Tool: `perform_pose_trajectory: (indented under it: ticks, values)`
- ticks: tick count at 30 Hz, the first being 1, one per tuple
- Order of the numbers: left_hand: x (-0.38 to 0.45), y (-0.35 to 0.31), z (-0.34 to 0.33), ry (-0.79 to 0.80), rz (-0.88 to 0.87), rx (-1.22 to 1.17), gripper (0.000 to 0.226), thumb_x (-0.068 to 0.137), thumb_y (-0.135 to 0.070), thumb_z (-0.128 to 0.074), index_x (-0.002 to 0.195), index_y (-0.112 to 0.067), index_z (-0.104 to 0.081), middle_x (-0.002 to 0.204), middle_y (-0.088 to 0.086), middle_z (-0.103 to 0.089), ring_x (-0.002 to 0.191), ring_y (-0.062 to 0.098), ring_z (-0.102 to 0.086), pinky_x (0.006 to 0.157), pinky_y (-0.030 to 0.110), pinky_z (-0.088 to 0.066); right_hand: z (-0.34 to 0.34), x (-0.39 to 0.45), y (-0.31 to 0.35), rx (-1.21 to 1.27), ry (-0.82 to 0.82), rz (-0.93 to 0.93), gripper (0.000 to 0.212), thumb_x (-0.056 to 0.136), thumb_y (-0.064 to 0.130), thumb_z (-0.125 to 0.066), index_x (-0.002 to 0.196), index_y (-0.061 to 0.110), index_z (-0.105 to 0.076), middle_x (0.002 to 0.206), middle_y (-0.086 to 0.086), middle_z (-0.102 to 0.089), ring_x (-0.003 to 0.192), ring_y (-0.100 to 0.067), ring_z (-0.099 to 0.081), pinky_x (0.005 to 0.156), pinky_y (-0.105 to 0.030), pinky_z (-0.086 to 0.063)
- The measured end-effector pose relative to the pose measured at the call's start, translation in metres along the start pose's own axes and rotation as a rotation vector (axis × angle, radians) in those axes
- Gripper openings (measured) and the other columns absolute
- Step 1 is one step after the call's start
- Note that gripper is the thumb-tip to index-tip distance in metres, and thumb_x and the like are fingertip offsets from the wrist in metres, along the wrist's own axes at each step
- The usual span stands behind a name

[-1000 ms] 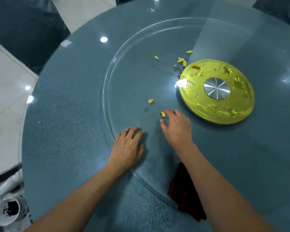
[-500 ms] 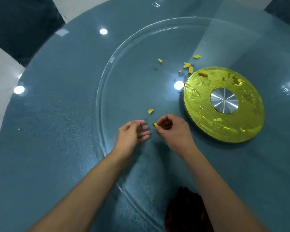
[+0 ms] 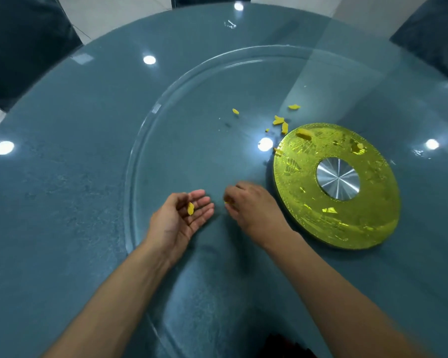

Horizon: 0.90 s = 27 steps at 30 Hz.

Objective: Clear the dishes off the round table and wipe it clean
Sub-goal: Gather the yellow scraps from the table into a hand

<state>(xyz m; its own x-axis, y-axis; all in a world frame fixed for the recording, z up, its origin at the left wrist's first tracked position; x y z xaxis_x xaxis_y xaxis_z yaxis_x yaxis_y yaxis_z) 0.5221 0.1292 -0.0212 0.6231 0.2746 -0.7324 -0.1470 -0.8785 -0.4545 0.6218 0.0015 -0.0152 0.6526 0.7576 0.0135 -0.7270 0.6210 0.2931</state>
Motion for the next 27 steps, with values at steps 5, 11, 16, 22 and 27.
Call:
perform_pose_trajectory:
  ticks: [5,11,16,22,27]
  values:
    - [0.018,0.01,-0.034,0.023,-0.034,0.011,0.029,0.1,-0.01,-0.041,0.096,0.004,-0.066,0.083,0.018,-0.072,0.074,0.024,-0.074,0.075,0.031,-0.063,0.015,-0.006,-0.029,0.555,-0.107,-0.449,0.011,0.08,0.014,-0.077,0.079,0.022,-0.07,0.075,0.008,-0.072,0.07,-0.006,-0.066,0.072,-0.027,-0.055]
    - [0.045,0.02,-0.081,0.103,0.045,-0.06,0.03,0.1,-0.007,-0.038,0.1,0.007,-0.065,0.09,0.021,-0.071,0.076,0.025,-0.072,0.069,0.032,-0.064,0.036,0.022,-0.057,0.559,-0.204,-0.38,0.004,0.086,0.018,-0.074,0.089,0.02,-0.075,0.082,0.006,-0.074,0.077,-0.008,-0.068,0.076,-0.023,-0.053]
    - [0.057,0.021,-0.099,0.122,0.051,-0.04,0.033,0.1,-0.007,-0.039,0.095,0.009,-0.067,0.084,0.021,-0.071,0.078,0.03,-0.07,0.074,0.034,-0.062,0.025,0.05,-0.121,-0.048,-0.325,-0.288,0.017,0.085,0.01,-0.067,0.099,0.01,-0.076,0.093,-0.015,-0.07,0.087,-0.038,-0.064,0.078,-0.041,-0.051]
    - [0.059,0.026,-0.099,0.121,0.043,0.0,0.032,0.099,-0.007,-0.04,0.1,0.011,-0.067,0.092,0.025,-0.073,0.081,0.032,-0.072,0.074,0.035,-0.064,0.026,0.056,-0.118,-0.215,-0.127,-0.227,0.009,0.091,0.014,-0.062,0.089,0.013,-0.071,0.085,-0.009,-0.065,0.083,-0.033,-0.062,0.066,-0.038,-0.043]
    - [0.06,0.025,-0.108,0.107,0.043,-0.001,0.034,0.099,-0.007,-0.038,0.102,0.011,-0.066,0.09,0.024,-0.073,0.077,0.028,-0.073,0.073,0.035,-0.064,0.046,0.038,-0.091,0.462,-0.167,-0.378,0.014,0.083,0.013,-0.074,0.083,0.027,-0.076,0.078,0.011,-0.073,0.075,0.0,-0.067,0.07,-0.013,-0.049]
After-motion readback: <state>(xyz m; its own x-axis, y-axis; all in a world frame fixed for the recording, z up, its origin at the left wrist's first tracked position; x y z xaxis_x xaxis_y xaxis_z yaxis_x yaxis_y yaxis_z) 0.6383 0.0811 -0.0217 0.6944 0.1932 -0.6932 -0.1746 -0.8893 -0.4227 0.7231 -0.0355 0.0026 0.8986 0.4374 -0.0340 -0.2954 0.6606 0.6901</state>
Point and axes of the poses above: each hand's wrist, its own x-axis towards the middle knuckle, its own z-axis out of the back of the hand, y = z × x, the point moved 2 cm from there along x, towards the middle knuckle
